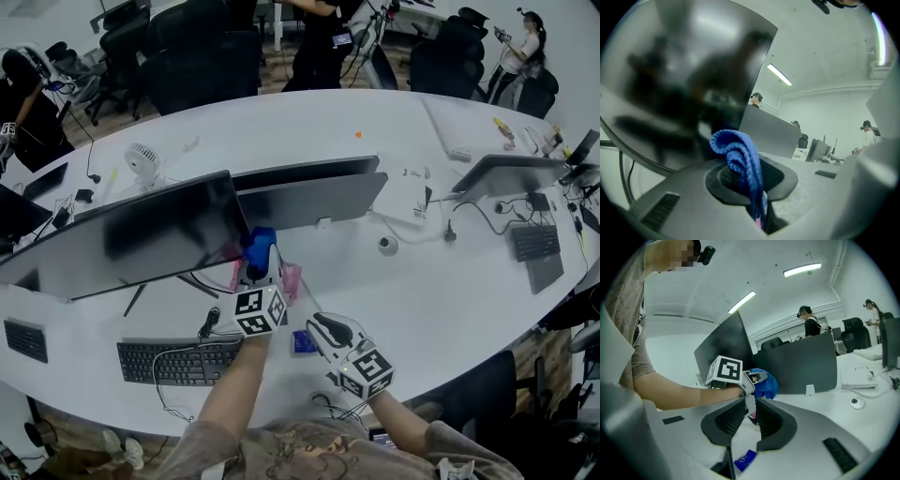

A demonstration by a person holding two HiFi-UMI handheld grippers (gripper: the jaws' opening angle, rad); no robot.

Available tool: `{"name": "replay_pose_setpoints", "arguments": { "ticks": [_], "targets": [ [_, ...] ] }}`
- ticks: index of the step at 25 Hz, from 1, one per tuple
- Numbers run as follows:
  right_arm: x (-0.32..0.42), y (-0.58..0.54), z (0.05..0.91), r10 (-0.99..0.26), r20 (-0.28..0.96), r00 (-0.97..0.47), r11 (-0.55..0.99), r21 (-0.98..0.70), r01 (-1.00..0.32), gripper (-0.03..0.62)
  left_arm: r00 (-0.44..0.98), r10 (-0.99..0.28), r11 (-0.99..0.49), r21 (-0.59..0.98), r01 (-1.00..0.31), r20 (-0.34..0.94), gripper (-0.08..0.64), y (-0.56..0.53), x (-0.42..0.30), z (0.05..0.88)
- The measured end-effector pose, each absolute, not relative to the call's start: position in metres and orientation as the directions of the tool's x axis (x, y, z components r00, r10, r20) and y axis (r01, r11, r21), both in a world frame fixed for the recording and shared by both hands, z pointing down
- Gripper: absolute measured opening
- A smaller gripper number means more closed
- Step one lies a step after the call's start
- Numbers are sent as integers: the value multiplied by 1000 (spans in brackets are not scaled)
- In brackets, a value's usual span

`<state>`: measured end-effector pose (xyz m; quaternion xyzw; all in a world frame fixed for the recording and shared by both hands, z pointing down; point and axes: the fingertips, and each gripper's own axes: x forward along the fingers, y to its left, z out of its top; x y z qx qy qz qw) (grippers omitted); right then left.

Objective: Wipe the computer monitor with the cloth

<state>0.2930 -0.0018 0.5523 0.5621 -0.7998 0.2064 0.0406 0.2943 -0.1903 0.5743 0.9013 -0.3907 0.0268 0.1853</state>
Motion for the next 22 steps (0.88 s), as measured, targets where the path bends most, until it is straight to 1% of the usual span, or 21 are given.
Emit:
{"name": "replay_pose_setpoints", "arguments": {
  "ticks": [8, 14, 22],
  "targets": [
    [288, 1, 544, -886, 279, -370, 295, -276, -915, 67, 695, -706, -632, 321, -705, 137, 49, -190, 292, 542],
    [283, 2, 537, -889, 262, -376, 307, -266, -914, 67, 687, -721, -618, 361, -698, 95, 49, -191, 292, 520],
    [276, 4, 529, -890, 241, -386, 328, -250, -911, 67, 694, -719, -643, 344, -684, 38, 49, -189, 290, 486]
  ]
}}
